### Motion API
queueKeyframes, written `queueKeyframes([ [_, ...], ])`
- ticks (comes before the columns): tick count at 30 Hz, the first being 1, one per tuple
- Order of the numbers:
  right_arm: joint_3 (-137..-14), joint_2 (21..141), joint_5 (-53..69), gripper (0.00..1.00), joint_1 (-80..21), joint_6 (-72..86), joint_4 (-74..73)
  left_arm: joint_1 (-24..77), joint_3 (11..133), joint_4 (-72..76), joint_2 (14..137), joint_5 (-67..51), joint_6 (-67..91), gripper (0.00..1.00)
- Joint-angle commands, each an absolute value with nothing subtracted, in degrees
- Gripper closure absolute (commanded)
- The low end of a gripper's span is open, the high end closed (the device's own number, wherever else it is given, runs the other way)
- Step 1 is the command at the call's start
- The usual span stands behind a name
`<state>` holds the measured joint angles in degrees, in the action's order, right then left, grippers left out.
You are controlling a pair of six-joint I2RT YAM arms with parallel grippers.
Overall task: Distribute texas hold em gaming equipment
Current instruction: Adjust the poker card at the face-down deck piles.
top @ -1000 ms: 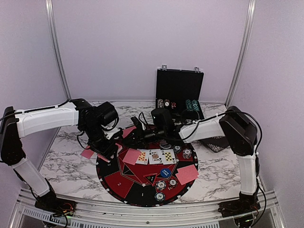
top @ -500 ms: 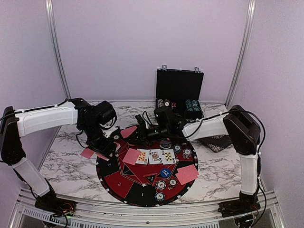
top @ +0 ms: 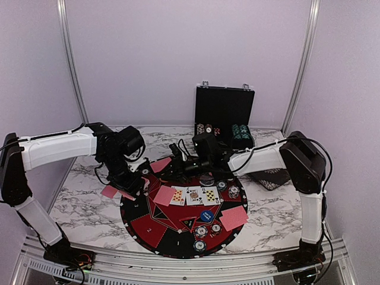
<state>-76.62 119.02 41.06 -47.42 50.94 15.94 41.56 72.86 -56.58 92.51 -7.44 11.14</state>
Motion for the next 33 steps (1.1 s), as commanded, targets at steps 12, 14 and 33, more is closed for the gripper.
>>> queueKeyframes([
  [12, -81.1, 118.9, 43.2, 0.69, -48.6, 50.5, 15.8, 41.1, 72.2, -55.8, 89.7, -7.5, 10.8, 0.52],
  [14, -81.7, 119.2, 43.7, 0.68, -49.0, 50.6, 15.9, 41.1, 72.2, -55.8, 89.8, -7.7, 10.8, 0.52],
  [33, -83.8, 121.2, 45.4, 0.63, -50.4, 51.8, 16.7, 40.3, 71.5, -55.8, 89.2, -6.8, 10.8, 0.52],
])
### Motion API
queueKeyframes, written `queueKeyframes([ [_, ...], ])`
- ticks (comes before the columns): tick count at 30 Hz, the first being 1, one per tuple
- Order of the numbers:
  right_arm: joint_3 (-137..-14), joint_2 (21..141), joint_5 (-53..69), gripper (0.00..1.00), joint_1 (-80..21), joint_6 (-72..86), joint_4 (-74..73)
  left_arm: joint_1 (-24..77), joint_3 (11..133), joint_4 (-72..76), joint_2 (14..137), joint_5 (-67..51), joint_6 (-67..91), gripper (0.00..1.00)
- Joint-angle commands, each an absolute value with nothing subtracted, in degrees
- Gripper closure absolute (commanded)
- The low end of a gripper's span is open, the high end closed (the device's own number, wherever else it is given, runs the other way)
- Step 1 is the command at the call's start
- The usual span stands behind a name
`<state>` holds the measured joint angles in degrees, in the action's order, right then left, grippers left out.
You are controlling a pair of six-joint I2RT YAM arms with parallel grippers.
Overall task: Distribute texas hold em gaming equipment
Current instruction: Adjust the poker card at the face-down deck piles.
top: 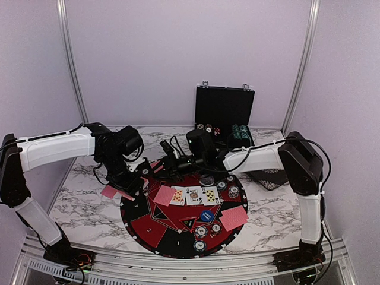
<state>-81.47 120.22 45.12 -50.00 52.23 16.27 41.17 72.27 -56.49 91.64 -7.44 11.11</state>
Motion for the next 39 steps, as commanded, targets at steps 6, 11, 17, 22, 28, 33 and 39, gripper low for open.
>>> queueKeyframes([
  [6, -83.5, 121.0, 45.2, 0.64, -49.8, 51.0, 15.9, 39.2, 70.9, -55.3, 89.1, -6.9, 11.0, 0.52],
  [11, -83.1, 120.7, 45.3, 0.64, -49.2, 50.8, 15.9, 38.2, 70.9, -55.3, 89.3, -7.0, 10.8, 0.52],
  [17, -84.8, 121.9, 46.3, 0.63, -49.4, 50.6, 15.5, 38.1, 71.0, -55.3, 89.5, -7.3, 10.2, 0.52],
  [22, -85.8, 123.5, 47.7, 0.59, -50.0, 52.9, 18.0, 38.3, 70.9, -55.3, 89.6, -7.4, 9.6, 0.52],
  [28, -87.3, 125.1, 47.9, 0.54, -50.3, 53.8, 18.5, 39.0, 71.1, -55.4, 89.7, -8.1, 9.3, 0.52],
  [33, -88.2, 126.1, 48.5, 0.49, -50.5, 54.9, 19.5, 39.7, 71.2, -55.4, 90.0, -8.2, 9.1, 0.52],
  [39, -89.2, 127.0, 48.6, 0.45, -51.0, 55.2, 19.5, 40.1, 71.5, -55.5, 90.0, -8.4, 9.1, 0.52],
])
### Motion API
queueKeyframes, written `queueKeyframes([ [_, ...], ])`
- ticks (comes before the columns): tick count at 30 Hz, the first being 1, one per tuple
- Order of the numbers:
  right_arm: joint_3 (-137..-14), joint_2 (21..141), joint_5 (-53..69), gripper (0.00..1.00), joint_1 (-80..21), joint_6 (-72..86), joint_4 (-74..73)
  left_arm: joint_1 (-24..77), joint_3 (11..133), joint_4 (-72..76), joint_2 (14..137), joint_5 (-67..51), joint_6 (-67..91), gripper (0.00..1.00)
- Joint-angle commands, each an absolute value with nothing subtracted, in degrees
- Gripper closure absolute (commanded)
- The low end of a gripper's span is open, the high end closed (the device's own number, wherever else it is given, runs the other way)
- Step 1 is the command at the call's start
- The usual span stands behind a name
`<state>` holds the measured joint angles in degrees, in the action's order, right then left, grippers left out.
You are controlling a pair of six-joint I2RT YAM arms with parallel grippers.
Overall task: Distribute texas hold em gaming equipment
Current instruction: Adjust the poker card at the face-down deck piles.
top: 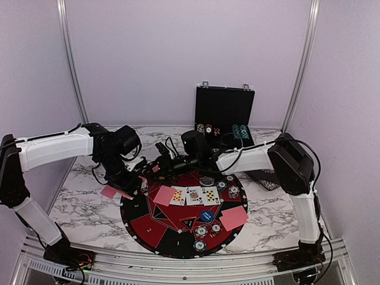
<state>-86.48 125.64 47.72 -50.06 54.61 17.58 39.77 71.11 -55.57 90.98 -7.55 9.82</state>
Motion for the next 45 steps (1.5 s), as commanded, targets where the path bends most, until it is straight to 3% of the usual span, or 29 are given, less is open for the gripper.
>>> queueKeyframes([
  [1, -89.3, 127.2, 48.8, 0.45, -51.1, 55.4, 19.7, 40.2, 71.5, -55.5, 90.0, -8.5, 9.0, 0.52],
  [27, -92.7, 130.8, 50.4, 0.47, -52.9, 57.4, 20.9, 41.1, 72.4, -55.6, 89.8, -8.6, 8.7, 0.52],
  [45, -91.0, 128.3, 44.8, 0.64, -51.1, 52.2, 13.3, 41.1, 72.3, -55.7, 88.9, -8.8, 8.5, 0.52],
])
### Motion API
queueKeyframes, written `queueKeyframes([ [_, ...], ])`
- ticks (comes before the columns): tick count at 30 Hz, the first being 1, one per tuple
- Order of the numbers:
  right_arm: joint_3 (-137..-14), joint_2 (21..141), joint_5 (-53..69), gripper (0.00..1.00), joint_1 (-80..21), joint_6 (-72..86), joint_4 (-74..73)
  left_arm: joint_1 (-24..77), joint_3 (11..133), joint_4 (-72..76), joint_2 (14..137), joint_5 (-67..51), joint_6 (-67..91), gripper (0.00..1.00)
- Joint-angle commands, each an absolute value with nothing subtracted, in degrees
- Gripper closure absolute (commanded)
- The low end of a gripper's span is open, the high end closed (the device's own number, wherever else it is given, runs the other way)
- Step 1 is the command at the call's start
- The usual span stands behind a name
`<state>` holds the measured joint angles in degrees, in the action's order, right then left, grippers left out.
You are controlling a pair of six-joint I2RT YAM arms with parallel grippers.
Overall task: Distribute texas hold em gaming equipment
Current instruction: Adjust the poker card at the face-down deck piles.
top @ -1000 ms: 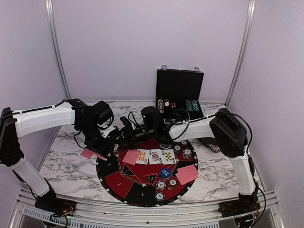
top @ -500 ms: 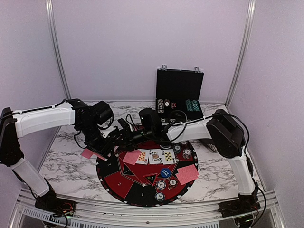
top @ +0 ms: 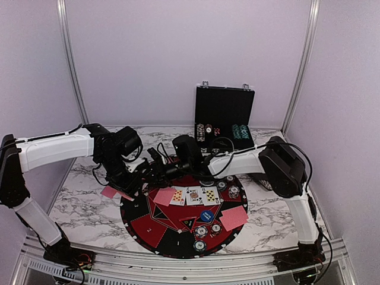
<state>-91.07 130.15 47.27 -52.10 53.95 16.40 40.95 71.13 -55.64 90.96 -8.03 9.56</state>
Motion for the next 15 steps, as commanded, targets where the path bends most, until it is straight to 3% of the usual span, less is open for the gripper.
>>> queueKeyframes([
  [1, -90.8, 128.1, 44.7, 0.65, -51.0, 52.1, 13.3, 41.1, 72.3, -55.7, 89.0, -8.8, 8.5, 0.52],
  [15, -87.9, 124.9, 44.7, 0.67, -50.0, 53.1, 16.0, 41.1, 72.4, -55.7, 89.4, -8.5, 8.5, 0.52],
])
